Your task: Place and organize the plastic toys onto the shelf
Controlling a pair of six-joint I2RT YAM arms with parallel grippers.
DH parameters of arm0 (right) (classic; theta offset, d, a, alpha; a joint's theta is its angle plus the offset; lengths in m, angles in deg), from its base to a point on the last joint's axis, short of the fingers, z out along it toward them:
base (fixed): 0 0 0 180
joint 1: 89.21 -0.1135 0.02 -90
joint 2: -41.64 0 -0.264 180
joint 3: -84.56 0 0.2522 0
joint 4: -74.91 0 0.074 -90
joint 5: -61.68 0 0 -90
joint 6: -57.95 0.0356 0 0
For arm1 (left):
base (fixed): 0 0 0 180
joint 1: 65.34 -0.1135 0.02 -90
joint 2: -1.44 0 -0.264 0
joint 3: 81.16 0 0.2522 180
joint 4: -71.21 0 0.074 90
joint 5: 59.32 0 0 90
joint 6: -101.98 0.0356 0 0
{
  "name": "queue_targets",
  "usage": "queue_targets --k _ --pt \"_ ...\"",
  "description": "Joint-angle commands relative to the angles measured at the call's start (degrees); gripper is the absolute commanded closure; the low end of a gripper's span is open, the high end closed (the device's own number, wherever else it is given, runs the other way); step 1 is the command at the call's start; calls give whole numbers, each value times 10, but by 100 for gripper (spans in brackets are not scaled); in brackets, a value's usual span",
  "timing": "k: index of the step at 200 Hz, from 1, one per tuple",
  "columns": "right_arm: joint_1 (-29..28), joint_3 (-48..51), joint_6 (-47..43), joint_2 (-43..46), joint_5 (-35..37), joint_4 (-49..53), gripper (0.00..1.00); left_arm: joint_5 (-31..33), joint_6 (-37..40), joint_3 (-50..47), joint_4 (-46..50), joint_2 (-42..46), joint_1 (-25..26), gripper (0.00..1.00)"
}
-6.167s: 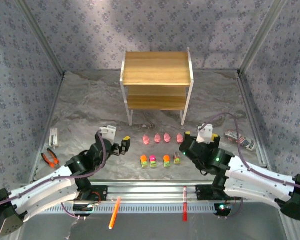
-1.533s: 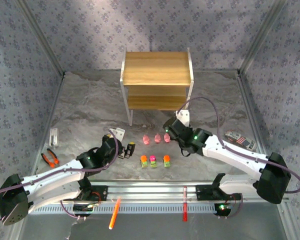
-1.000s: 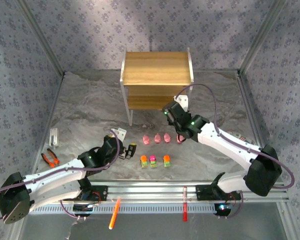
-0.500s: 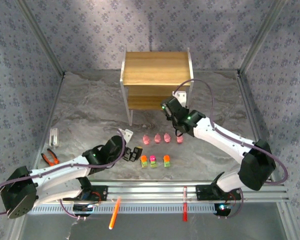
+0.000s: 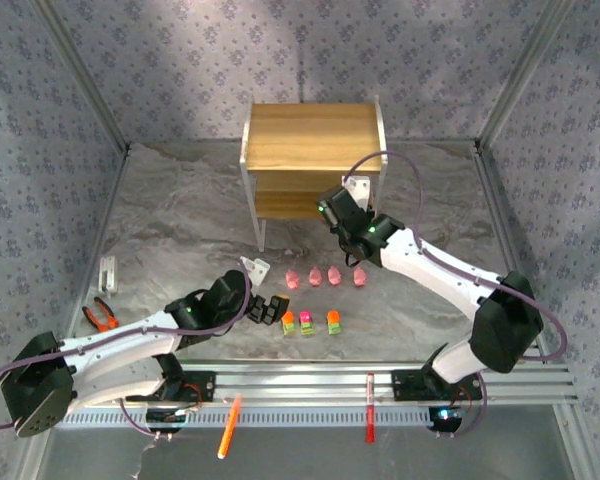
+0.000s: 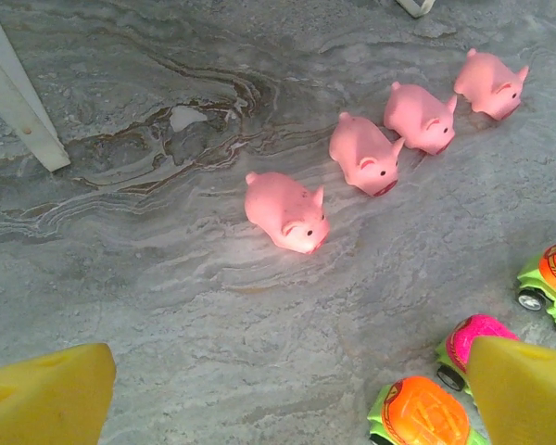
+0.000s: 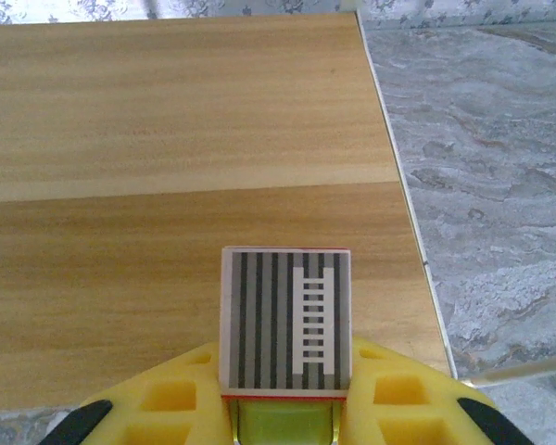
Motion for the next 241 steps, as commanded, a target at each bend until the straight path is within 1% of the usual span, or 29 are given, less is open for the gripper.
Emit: queue_targets --k 1,121,179,241 --pt "6 -17 -6 -8 22 0 76 -9 7 15 -10 1 5 3" --pt "25 -13 0 -23 0 -11 76 -8 7 16 -9 0 5 3" --pt "26 -22 -2 -39 -12 -9 76 -6 8 16 -7 0 5 3" --pt "29 -32 -2 -50 -16 -6 71 -5 9 17 -6 1 5 3"
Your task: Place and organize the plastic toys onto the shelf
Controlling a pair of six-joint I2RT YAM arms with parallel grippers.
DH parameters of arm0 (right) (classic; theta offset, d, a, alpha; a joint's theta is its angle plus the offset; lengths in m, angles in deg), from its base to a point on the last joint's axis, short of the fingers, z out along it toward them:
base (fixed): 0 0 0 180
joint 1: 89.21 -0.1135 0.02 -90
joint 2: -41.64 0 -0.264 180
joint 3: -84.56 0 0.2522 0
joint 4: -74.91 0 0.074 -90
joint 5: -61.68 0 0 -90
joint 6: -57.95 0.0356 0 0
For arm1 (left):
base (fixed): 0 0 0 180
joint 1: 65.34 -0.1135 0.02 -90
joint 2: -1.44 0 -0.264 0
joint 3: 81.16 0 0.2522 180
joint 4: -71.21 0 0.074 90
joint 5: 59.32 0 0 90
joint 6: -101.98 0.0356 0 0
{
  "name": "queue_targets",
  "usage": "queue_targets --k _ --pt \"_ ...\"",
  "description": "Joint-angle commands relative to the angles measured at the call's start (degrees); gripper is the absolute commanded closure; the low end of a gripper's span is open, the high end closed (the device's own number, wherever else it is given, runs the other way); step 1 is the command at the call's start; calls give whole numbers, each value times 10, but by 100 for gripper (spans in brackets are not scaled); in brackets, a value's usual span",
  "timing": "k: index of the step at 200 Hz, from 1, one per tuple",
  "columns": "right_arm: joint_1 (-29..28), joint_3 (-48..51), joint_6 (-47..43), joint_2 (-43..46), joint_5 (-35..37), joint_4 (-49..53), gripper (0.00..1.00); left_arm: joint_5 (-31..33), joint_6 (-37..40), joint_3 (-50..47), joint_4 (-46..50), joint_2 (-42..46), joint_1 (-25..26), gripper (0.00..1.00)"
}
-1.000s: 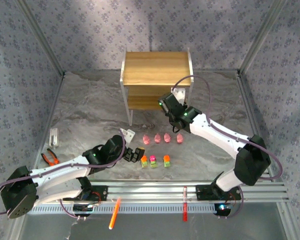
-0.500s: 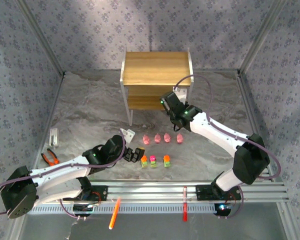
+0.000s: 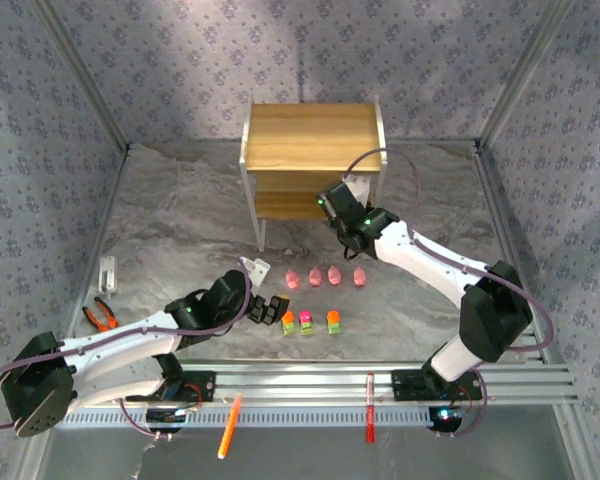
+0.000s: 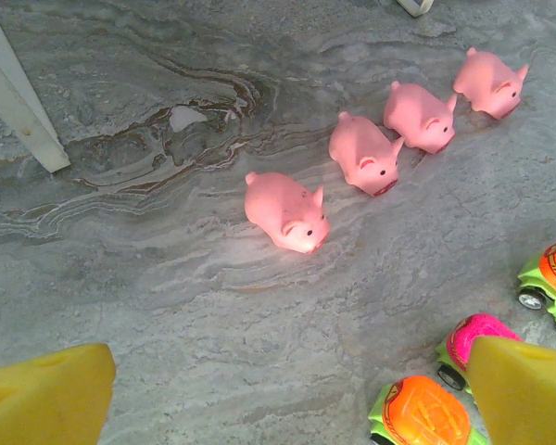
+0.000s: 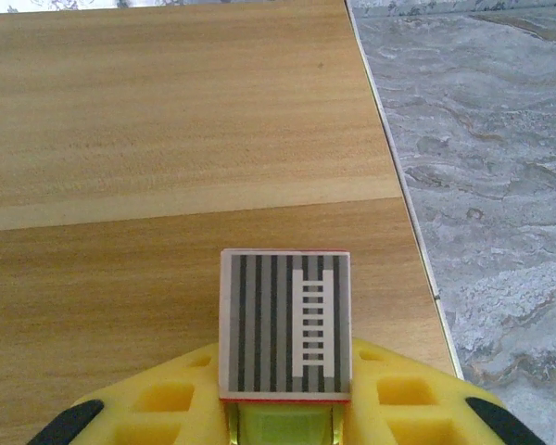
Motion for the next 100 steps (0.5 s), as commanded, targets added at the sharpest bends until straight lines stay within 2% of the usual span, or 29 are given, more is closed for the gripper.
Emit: queue_targets --k 1,100 --pt "4 -18 -2 -9 -4 6 71 -5 7 17 -6 1 5 3" --pt "5 -30 -2 -10 0 12 64 -4 7 17 -6 0 5 3"
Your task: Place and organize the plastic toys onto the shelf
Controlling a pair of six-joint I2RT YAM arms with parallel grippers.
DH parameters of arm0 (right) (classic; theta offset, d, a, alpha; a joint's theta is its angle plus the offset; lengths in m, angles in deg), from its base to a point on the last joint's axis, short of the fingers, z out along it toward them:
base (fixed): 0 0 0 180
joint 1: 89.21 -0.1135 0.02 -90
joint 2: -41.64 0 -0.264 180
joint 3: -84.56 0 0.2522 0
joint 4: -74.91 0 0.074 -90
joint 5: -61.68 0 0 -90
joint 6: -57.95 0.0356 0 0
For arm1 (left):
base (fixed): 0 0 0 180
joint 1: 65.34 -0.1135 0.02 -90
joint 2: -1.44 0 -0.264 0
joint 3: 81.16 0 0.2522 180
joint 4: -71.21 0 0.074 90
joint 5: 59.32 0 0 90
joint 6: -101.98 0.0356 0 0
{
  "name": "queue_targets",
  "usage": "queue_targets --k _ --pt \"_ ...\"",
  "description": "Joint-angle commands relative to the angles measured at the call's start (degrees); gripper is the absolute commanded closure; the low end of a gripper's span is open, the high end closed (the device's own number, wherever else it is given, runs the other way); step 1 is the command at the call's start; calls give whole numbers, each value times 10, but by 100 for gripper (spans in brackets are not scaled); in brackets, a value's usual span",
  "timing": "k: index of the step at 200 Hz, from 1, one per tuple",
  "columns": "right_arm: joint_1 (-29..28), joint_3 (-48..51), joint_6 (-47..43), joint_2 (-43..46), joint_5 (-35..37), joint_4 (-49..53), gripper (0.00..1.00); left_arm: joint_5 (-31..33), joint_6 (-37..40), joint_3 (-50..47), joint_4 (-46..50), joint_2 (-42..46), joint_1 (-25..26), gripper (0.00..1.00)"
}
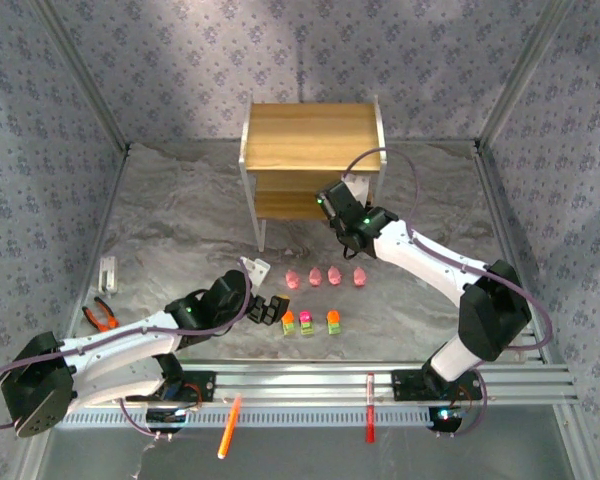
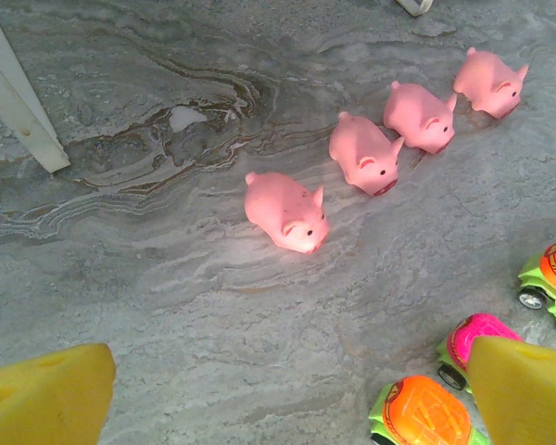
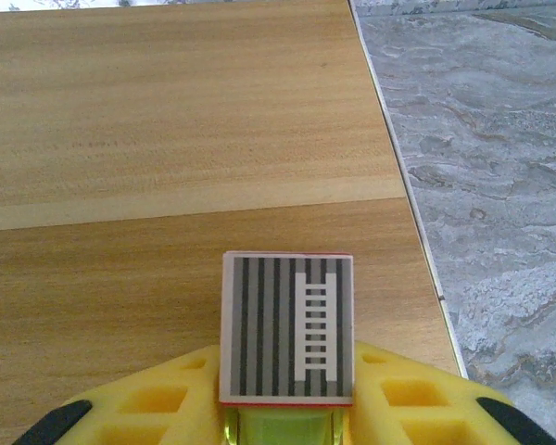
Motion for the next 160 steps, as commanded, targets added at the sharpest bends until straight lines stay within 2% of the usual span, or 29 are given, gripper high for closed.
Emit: queue_targets --k 1,97,160 --pt "4 -25 -2 -7 3 8 64 -4 6 17 -6 0 5 3" --pt "11 -44 -3 -14 5 15 61 -3 7 18 -5 -2 5 3" --pt "-9 -35 6 6 21 21 55 -1 7 18 -4 -1 5 3"
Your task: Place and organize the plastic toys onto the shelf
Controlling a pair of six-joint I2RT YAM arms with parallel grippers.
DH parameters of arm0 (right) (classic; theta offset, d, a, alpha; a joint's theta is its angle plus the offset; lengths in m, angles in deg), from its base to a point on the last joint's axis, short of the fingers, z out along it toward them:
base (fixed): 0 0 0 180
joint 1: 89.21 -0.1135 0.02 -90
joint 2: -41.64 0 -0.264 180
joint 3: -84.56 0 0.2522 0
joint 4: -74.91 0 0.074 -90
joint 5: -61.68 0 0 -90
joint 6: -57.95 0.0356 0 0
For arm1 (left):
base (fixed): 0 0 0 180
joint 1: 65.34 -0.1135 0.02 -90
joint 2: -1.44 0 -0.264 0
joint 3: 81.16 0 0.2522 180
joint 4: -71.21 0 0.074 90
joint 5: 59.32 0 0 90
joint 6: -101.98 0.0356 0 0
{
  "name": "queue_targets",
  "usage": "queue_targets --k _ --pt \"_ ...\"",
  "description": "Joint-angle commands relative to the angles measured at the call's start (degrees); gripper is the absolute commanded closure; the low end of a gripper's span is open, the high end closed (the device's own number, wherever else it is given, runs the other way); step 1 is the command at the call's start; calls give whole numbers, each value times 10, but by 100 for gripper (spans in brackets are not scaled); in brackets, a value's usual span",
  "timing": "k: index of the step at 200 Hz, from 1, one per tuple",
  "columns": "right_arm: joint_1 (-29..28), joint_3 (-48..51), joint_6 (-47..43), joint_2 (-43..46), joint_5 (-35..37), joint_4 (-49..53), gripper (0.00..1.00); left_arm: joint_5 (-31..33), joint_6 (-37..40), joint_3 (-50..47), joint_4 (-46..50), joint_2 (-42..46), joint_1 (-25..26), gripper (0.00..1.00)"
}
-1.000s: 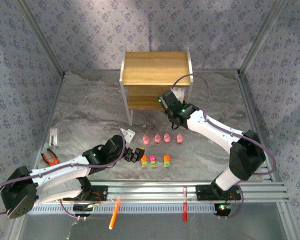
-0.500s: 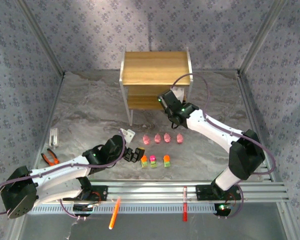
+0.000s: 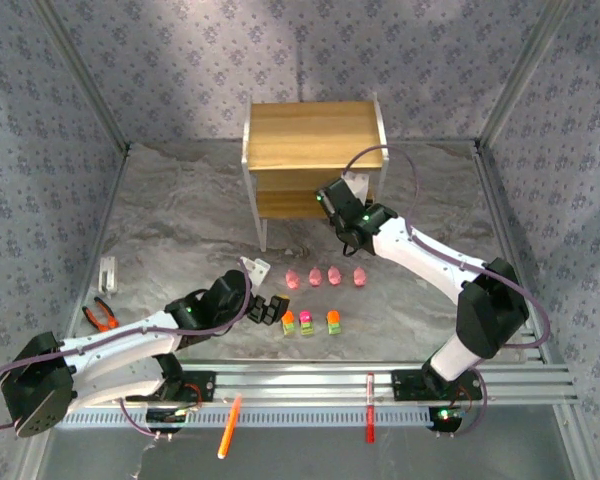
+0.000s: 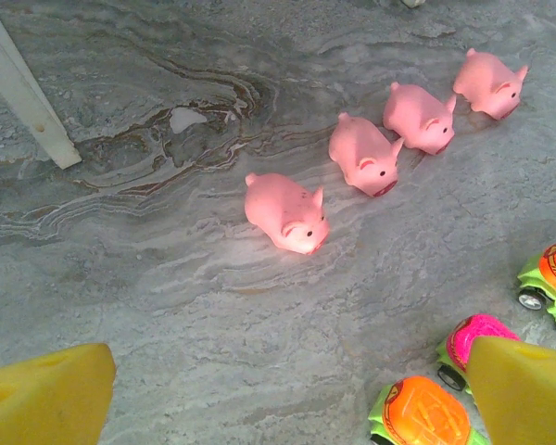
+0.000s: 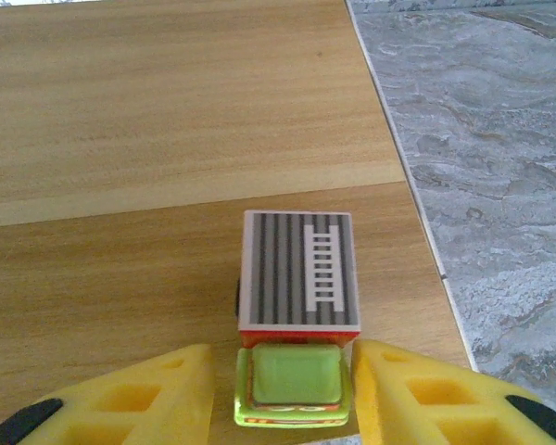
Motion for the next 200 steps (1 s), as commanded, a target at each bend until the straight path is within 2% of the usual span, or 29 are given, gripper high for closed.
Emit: queue_targets --k 1,87,157,200 --pt "-10 -18 5 15 21 7 55 -1 8 17 -4 -1 5 3" --pt "-30 12 23 57 44 27 47 3 6 17 -2 1 5 3" --pt "-53 58 26 96 48 43 47 8 6 18 0 1 5 3" --pt "-88 84 49 125 48 65 48 14 6 18 2 2 5 3"
